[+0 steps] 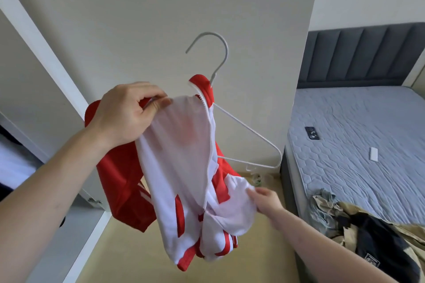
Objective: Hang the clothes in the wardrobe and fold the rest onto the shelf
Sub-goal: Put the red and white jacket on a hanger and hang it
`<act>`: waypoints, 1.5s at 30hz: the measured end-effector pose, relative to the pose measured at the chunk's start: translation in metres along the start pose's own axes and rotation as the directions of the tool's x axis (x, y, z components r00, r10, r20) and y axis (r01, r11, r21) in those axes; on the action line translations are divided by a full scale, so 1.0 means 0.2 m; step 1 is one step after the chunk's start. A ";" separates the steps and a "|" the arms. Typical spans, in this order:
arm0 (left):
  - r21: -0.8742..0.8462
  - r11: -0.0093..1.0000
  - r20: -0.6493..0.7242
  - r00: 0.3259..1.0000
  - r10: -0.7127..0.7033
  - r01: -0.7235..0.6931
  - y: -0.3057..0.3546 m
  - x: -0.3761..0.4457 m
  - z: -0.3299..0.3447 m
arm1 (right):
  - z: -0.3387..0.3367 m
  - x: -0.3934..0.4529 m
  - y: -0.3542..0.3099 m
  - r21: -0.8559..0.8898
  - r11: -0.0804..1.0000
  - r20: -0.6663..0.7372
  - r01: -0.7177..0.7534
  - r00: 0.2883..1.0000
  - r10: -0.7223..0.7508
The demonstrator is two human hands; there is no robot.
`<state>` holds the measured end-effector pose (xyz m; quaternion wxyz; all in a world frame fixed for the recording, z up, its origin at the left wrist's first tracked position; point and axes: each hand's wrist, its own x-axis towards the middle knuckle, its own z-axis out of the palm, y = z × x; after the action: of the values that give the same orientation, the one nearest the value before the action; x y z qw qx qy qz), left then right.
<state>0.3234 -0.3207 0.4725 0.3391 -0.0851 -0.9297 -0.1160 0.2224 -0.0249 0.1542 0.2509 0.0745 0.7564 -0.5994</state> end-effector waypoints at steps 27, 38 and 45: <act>-0.310 0.675 0.466 0.726 -0.506 0.669 0.02 -0.37 0.55 | -0.14 -0.50 -0.90 0.074 0.678 0.496 0.731 0.563 -0.661; -0.336 0.613 0.497 0.688 -0.529 0.715 0.32 -0.33 0.78 | -0.15 -0.35 -0.59 -0.462 0.490 0.430 0.739 0.670 -0.605; -0.399 0.627 0.452 0.738 -0.500 0.669 0.39 -0.20 0.91 | -0.34 -0.32 -0.36 -0.291 0.748 0.141 0.597 0.800 -0.583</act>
<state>0.2602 -0.1986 0.3234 0.0994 0.1175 -0.8733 -0.4622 0.2276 0.0314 0.2567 0.0730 -0.2223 0.8227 -0.5180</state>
